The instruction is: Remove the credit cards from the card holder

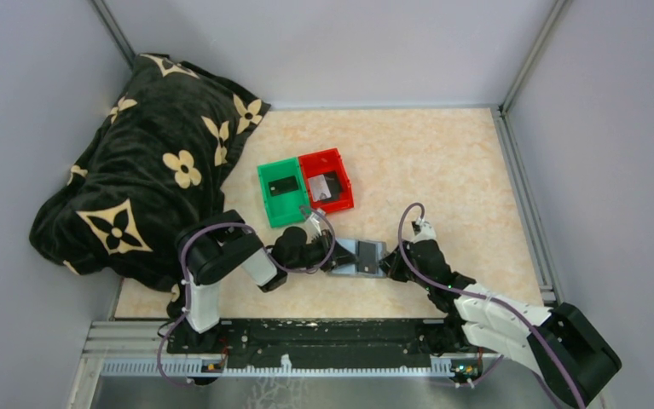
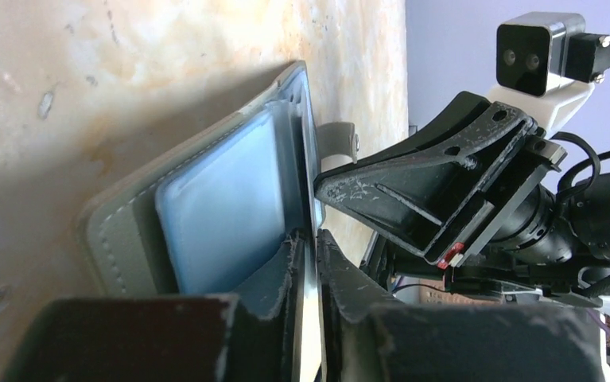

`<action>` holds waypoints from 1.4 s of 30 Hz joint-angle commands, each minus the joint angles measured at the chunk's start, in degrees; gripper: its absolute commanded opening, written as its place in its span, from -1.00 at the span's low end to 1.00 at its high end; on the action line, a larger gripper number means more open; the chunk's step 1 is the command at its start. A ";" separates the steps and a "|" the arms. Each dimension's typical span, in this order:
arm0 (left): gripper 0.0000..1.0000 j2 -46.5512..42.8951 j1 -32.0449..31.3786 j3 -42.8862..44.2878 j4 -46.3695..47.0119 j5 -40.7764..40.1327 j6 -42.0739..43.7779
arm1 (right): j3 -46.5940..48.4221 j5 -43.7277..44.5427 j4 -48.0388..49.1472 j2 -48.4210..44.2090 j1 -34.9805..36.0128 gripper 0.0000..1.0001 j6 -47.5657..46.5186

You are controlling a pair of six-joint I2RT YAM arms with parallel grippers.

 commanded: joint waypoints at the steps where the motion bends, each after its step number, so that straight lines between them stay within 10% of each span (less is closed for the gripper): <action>1: -0.62 -1.12 0.81 -2.21 6.96 2.44 -0.85 | -1.59 -0.90 -3.62 1.41 -0.11 -1.00 -0.17; 12: -1.00 -1.14 1.36 -3.42 8.55 2.71 -1.38 | -1.16 -0.69 -3.62 2.02 -0.06 -1.00 -0.21; 31: -1.00 -2.20 3.08 -7.60 10.47 3.73 -0.40 | -1.06 -0.51 -2.40 3.81 -0.09 -1.00 -0.47; 42: -1.00 -13.01 5.52 -5.38 -13.07 2.59 13.26 | -0.84 -0.45 -1.82 4.54 -0.10 -1.00 -0.85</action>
